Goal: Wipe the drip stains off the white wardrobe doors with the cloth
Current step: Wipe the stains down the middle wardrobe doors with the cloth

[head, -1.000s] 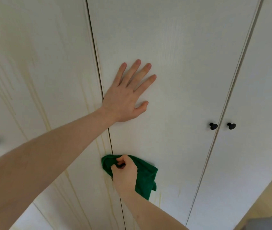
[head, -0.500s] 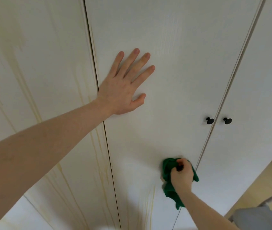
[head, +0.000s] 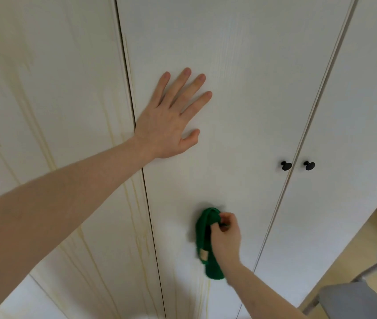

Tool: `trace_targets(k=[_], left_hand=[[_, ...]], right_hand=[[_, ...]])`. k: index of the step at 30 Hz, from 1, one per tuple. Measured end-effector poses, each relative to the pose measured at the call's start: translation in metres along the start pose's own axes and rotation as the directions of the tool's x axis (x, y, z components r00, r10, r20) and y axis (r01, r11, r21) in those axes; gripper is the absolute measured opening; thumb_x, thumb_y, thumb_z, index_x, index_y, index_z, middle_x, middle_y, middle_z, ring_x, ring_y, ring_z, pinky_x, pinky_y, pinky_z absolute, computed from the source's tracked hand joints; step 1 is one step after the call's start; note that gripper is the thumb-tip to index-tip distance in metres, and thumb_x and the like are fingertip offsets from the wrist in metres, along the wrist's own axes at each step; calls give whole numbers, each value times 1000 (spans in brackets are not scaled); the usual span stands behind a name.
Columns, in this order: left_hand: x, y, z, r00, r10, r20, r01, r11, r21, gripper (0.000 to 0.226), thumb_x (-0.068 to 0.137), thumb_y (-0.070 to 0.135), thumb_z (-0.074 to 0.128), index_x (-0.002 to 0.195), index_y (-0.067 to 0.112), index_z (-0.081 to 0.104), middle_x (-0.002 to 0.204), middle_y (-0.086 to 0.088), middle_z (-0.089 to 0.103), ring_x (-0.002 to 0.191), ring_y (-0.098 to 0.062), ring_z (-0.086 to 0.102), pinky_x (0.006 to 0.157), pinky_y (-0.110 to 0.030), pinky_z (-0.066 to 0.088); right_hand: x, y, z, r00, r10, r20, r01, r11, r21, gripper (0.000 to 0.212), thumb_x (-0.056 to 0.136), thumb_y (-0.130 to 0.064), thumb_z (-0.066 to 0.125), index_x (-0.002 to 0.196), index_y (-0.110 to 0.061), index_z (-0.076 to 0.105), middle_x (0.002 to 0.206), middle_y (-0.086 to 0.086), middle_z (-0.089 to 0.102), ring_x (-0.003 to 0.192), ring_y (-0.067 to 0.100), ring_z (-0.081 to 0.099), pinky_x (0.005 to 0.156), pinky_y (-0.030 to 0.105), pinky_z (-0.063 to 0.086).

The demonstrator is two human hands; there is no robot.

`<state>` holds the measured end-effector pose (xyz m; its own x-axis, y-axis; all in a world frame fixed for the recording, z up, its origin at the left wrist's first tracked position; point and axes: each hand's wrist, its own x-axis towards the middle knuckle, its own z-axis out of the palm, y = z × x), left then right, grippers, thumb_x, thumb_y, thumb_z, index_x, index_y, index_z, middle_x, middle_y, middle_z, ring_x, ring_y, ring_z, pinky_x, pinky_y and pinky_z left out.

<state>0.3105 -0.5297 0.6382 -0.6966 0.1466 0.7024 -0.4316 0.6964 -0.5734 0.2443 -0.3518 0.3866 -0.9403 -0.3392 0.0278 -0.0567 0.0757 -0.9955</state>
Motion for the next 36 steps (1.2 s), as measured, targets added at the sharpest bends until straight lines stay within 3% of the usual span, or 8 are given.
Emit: trace_targets(k=[4, 6, 9, 16, 25, 29, 36], left_hand=[[0, 0, 0, 1000, 0, -7, 0, 1000, -8, 78, 96, 56, 39, 162, 21, 16, 169, -10, 8, 155, -37, 6, 123, -60, 6], [0, 0, 1, 1000, 2, 0, -2, 1000, 4, 78, 96, 57, 39, 162, 21, 15, 169, -10, 7, 155, -37, 5, 123, -60, 5], [1, 0, 0, 1000, 0, 2, 0, 1000, 6, 79, 96, 57, 39, 162, 22, 15, 169, -9, 7, 155, -36, 5, 123, -60, 5], [1, 0, 1, 1000, -1, -14, 1, 1000, -5, 79, 95, 56, 39, 162, 22, 16, 169, -9, 9, 155, -36, 7, 124, -59, 4], [0, -1, 2, 1000, -5, -20, 5, 1000, -3, 78, 95, 56, 40, 162, 22, 16, 169, -9, 9, 155, -36, 7, 124, -59, 3], [0, 0, 2, 1000, -6, -28, 6, 1000, -20, 78, 95, 55, 42, 161, 21, 19, 169, -10, 11, 155, -36, 8, 123, -61, 7], [0, 0, 0, 1000, -7, -16, 7, 1000, -24, 78, 95, 55, 42, 161, 21, 18, 169, -9, 10, 155, -36, 7, 123, -61, 8]], right_hand=[[-25, -6, 60, 985, 57, 160, -75, 991, 106, 15, 87, -9, 67, 89, -23, 62, 82, -2, 70, 79, 23, 71, 76, 44, 62], [-33, -12, 85, 979, 68, 192, -93, 988, 121, 12, 86, -11, 67, 90, -21, 61, 84, -1, 70, 80, 20, 70, 76, 38, 61], [-45, -18, 104, 974, 85, 208, -106, 990, 90, 12, 85, -8, 67, 89, -18, 60, 84, -2, 67, 76, 11, 64, 63, 15, 50], [-45, 2, 103, 969, 57, 239, -43, 997, -64, 27, 78, 6, 60, 81, -21, 58, 86, -2, 63, 80, 11, 61, 69, 15, 47], [4, 41, 23, 996, 47, 79, -28, 972, -232, 30, 82, 7, 47, 87, -20, 58, 85, -1, 65, 80, 18, 62, 64, 24, 45], [30, 49, -15, 998, 49, -40, -60, 949, -309, 31, 84, 7, 48, 98, -19, 56, 95, 0, 62, 88, 24, 60, 78, 32, 45], [77, 41, -84, 961, 158, -226, -225, 924, -308, 25, 91, 1, 52, 107, -17, 55, 98, 12, 64, 86, 34, 61, 78, 41, 53]])
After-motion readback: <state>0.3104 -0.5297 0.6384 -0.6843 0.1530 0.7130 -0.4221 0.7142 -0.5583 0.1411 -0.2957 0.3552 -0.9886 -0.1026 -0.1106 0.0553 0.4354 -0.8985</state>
